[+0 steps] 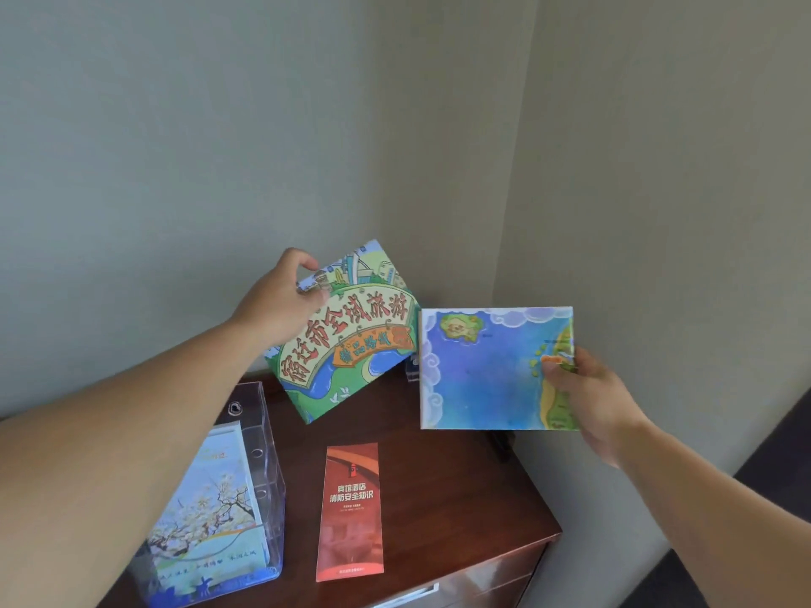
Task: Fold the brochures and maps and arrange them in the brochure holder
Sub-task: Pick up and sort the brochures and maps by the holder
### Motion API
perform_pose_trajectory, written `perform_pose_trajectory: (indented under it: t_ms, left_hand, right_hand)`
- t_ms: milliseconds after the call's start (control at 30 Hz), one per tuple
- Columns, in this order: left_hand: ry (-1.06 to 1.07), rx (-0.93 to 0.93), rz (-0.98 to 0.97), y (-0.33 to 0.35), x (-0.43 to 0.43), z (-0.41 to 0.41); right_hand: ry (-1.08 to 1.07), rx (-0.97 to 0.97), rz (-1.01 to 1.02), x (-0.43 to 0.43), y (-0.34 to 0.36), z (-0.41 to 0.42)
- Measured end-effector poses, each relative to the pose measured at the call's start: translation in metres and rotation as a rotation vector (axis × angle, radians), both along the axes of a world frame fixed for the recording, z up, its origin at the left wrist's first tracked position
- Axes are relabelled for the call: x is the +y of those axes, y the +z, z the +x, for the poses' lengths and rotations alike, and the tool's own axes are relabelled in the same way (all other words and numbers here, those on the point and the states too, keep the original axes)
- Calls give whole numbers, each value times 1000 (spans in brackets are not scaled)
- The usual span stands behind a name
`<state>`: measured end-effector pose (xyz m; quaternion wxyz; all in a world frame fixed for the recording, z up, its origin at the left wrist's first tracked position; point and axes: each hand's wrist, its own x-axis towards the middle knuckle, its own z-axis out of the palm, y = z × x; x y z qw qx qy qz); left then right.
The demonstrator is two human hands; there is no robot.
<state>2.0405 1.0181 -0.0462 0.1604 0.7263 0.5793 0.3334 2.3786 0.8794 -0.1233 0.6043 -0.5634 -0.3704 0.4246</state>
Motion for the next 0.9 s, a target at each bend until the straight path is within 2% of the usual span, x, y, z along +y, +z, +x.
perform_pose_trajectory:
  t_ms: [200,400,533,900]
  left_hand:
    - [29,-98,-35,2,8,-5]
    - [10,-171,-59,1,8,4]
    - [27,-174,-61,0,10,2]
    - [34,-343,-157,-4,13,4]
  right_hand:
    - [5,28,-43,-9,-6,24]
    - [73,-33,-87,-3,-9,15]
    - [73,-17,-95,0,-10,13]
    - [121,21,-94,2,-5,11]
